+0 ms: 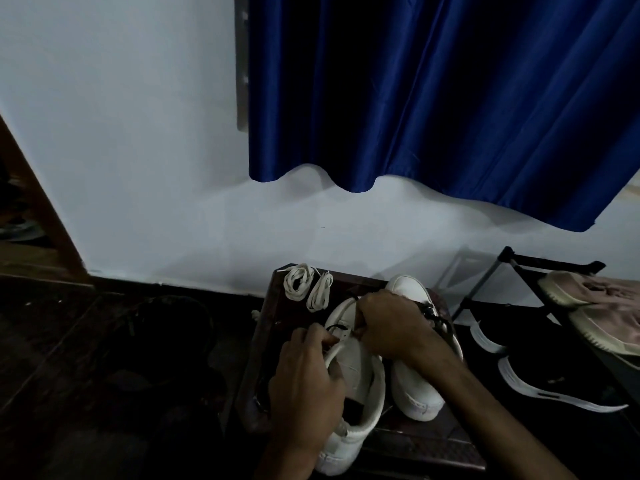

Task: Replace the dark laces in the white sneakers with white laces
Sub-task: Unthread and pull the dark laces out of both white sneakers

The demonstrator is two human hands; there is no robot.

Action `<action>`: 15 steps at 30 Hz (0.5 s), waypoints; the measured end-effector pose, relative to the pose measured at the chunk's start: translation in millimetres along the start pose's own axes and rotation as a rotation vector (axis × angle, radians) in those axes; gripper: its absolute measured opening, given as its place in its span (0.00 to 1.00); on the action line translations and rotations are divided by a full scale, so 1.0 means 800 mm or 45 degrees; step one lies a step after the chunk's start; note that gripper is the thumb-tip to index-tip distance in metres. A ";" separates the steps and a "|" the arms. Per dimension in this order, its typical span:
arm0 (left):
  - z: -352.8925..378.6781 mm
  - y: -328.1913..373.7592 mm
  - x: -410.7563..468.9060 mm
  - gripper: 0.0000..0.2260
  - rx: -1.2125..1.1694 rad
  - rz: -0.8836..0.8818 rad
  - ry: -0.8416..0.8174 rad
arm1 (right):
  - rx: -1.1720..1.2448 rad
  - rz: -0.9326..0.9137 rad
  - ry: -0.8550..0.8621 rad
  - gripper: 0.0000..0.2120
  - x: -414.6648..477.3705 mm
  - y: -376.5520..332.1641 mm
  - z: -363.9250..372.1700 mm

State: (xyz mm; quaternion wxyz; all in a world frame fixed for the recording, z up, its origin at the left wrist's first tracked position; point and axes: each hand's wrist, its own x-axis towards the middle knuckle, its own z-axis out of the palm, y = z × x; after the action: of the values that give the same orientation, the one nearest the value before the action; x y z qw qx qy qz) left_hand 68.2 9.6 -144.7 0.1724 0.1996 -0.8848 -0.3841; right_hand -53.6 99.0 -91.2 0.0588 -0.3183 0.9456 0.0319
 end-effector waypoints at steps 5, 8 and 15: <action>-0.001 0.002 -0.001 0.08 0.018 -0.013 -0.007 | 0.193 -0.066 -0.250 0.02 -0.026 0.053 -0.058; -0.001 0.002 -0.001 0.08 0.022 -0.029 -0.028 | 0.185 -0.025 -0.347 0.04 -0.036 0.069 -0.071; -0.005 0.007 -0.002 0.08 0.065 -0.038 -0.052 | 0.117 -0.017 -0.102 0.11 -0.002 0.003 -0.017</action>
State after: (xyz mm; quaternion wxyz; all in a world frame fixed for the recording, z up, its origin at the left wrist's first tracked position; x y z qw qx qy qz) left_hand 70.2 11.7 -138.4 0.1434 0.2091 -0.8947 -0.3677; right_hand -55.3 100.4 -77.1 0.1114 -0.3201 0.9408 0.0007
